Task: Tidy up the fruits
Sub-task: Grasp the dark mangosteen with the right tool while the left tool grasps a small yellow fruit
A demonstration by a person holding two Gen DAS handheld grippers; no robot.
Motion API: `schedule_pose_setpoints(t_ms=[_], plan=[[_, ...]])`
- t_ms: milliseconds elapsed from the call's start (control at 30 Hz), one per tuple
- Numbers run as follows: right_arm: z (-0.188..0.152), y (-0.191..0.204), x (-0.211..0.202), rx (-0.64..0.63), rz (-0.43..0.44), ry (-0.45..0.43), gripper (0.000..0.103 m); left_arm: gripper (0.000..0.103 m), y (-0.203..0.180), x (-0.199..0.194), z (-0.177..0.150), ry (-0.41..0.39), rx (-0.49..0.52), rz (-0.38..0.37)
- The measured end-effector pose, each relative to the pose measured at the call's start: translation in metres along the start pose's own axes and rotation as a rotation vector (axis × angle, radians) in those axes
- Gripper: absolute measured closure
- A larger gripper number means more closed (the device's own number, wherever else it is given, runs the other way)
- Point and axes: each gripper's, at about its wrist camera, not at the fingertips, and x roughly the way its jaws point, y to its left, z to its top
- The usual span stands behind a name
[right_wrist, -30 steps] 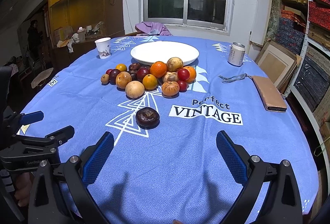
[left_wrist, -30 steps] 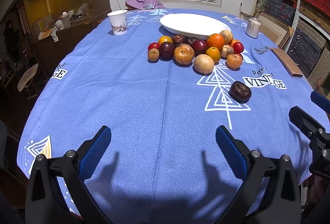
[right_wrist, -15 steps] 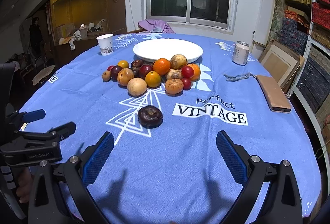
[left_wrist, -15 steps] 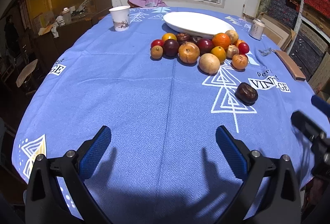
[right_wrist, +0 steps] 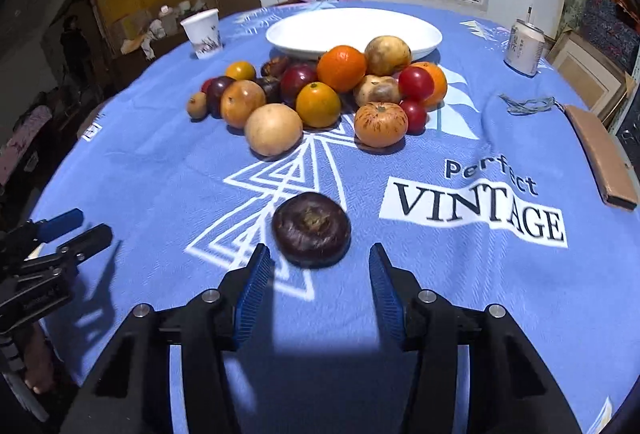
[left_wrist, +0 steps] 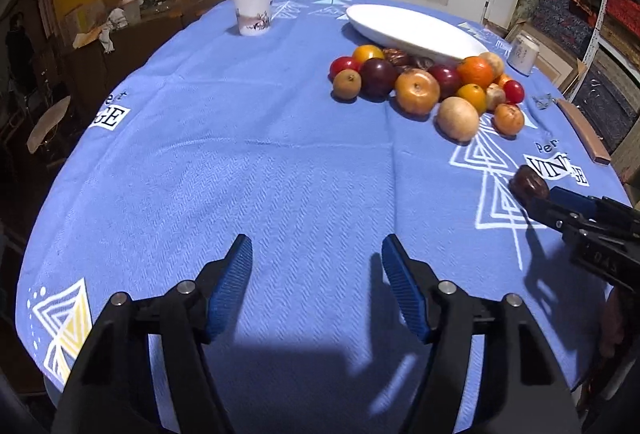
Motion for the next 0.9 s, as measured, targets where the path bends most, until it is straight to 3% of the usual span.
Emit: schedule_pose_setpoints(t_ms=[167, 300, 367, 467, 533, 567, 667, 733, 900], plan=[[0.011, 0.003, 0.009, -0.007, 0.001, 0.008, 0.051, 0.036, 0.006, 0.014, 0.029, 0.019, 0.013, -0.033], [0.012, 0.002, 0.016, -0.002, 0.018, 0.010, 0.052, 0.036, 0.004, 0.031, 0.073, 0.000, 0.065, -0.013], [0.012, 0.003, 0.016, -0.012, 0.029, 0.004, 0.058, 0.036, 0.000, 0.042, 0.094, -0.013, 0.104, -0.031], [0.010, 0.004, 0.015, -0.024, 0.028, -0.005, 0.058, 0.036, -0.008, 0.060, 0.114, -0.011, 0.147, -0.046], [0.010, 0.002, 0.014, -0.014, 0.039, -0.006, 0.058, 0.040, -0.013, 0.069, 0.121, -0.009, 0.165, -0.066], [0.010, 0.001, 0.014, -0.007, 0.047, -0.006, 0.058, 0.047, -0.016, 0.075, 0.125, -0.005, 0.175, -0.081], [0.010, -0.001, 0.014, 0.001, 0.056, -0.006, 0.058, 0.051, -0.021, 0.094, 0.129, 0.027, 0.186, -0.117], [0.010, -0.001, 0.014, 0.001, 0.056, -0.008, 0.058, 0.063, -0.021, 0.105, 0.130, 0.051, 0.189, -0.139], [0.010, -0.003, 0.013, 0.011, 0.067, -0.009, 0.058, 0.068, -0.018, 0.118, 0.137, 0.034, 0.179, -0.170]])
